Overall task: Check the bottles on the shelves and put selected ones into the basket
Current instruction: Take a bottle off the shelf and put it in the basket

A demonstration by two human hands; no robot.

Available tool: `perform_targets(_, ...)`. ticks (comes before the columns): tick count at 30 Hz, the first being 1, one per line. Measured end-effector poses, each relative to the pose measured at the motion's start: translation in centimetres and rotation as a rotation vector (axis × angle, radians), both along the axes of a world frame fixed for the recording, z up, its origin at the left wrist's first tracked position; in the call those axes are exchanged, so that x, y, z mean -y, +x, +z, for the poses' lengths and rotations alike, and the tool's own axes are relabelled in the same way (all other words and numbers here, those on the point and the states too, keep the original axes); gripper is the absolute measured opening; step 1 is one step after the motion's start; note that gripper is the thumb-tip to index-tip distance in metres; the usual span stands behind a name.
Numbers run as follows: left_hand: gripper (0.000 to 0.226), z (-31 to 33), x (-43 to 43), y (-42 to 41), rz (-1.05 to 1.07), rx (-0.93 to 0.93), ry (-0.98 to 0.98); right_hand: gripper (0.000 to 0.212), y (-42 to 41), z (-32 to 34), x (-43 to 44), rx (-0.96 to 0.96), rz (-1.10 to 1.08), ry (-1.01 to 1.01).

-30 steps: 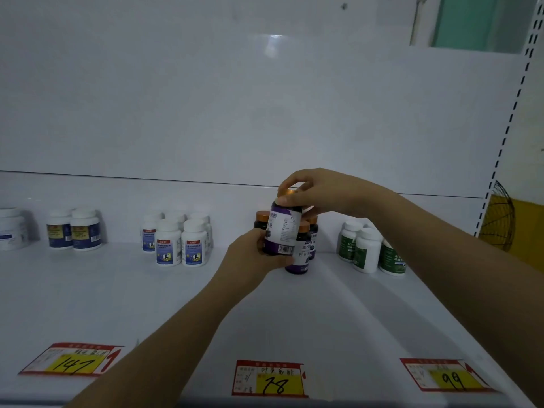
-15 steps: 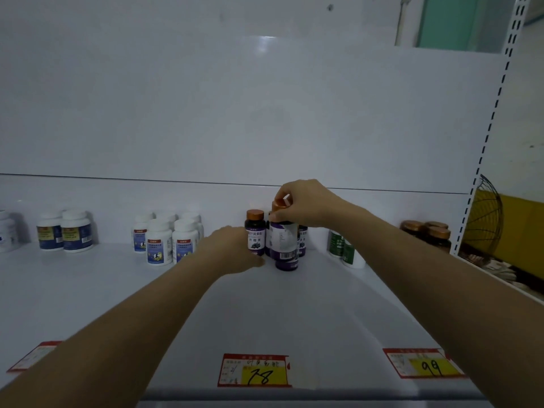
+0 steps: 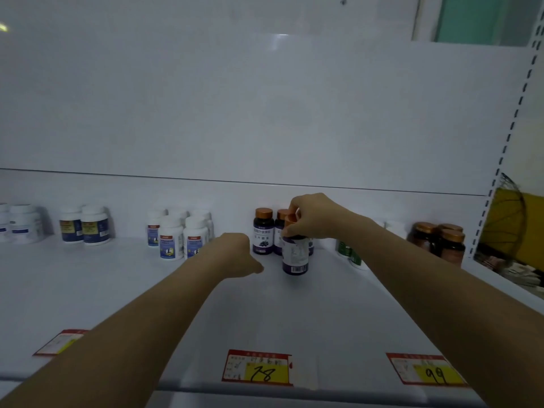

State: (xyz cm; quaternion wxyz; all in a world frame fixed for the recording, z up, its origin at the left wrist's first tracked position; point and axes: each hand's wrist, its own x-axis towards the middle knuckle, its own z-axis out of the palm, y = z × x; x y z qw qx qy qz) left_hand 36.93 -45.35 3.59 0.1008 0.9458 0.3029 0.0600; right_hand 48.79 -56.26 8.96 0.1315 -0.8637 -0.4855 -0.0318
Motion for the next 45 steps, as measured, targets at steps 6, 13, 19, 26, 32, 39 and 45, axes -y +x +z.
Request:
perform_targets(6, 0.048, 0.8, -1.8, -1.4, 0.085, 0.014, 0.02, 0.046, -0.9, 0.9, -3.0, 0.085, 0.078, -0.082)
perform_targets(13, 0.044, 1.1, -6.2, -8.8, 0.237, -0.001, 0.046, 0.044, -7.4, 2.9, -9.8, 0.12, 0.298, -0.032)
perform_targets(19, 0.036, 3.0, -9.4, -21.5, 0.493, 0.014, 0.106, 0.043, -18.7, 3.8, -17.1, 0.124, 0.546, 0.017)
perform_targets(26, 0.036, 3.0, -11.9, -39.4, 0.809, -0.035, 0.119, 0.039, -35.9, 4.3, -24.1, 0.083, 0.891, 0.078)
perform_targets(32, 0.039, -0.1, -12.8, -52.2, 1.036, -0.054, 0.072, 0.041, -49.3, 2.1, -28.4, 0.072, 1.103, 0.057)
perform_targets(39, 0.05, -6.1, -17.7, -62.8, 1.187, -0.123, 0.025, 0.04, -60.5, -2.6, -36.6, 0.082, 1.199, -0.099)
perform_targets(45, 0.042, -9.8, -28.2, -67.2, 1.19, -0.138, 0.018, 0.039, -66.8, -6.9, -47.4, 0.077, 1.228, -0.146)
